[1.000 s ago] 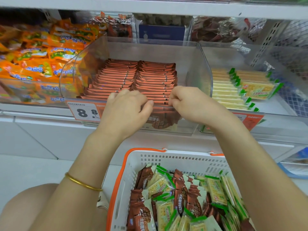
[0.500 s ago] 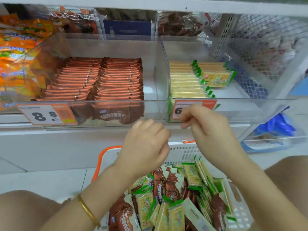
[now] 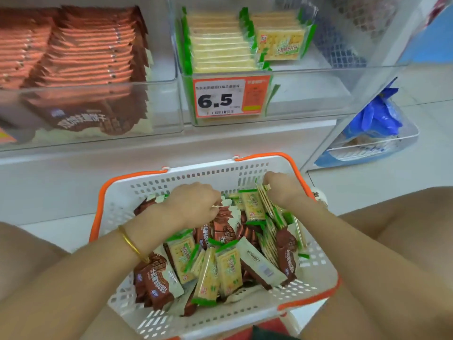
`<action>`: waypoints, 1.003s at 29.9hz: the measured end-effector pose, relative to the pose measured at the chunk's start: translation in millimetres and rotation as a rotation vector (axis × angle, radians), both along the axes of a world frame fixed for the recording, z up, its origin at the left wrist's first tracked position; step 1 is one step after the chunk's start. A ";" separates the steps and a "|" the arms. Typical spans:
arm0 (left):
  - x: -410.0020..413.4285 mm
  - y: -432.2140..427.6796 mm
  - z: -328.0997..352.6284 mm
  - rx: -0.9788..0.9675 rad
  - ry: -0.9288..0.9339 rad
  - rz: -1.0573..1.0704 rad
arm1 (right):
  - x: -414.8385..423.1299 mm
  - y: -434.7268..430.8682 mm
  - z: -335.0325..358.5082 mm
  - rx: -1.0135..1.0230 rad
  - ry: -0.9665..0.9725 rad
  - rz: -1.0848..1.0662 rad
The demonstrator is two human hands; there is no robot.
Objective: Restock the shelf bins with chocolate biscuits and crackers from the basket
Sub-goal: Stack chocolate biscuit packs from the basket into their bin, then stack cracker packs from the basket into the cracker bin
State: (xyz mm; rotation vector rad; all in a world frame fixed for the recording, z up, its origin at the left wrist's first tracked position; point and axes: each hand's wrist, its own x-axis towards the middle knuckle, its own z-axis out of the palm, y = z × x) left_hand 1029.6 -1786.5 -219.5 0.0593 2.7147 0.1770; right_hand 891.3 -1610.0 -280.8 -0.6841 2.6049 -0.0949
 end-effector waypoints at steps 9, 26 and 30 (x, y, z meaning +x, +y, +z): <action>-7.4 -4.4 -2.6 0.025 -0.017 0.014 | 8.2 -13.4 -59.8 0.422 0.058 0.247; -43.0 15.5 30.0 0.526 0.003 0.488 | -30.0 -2.2 81.8 -0.427 -0.707 0.253; -23.1 39.0 49.7 0.388 0.249 0.429 | -17.3 -3.5 105.3 -0.580 -0.756 0.018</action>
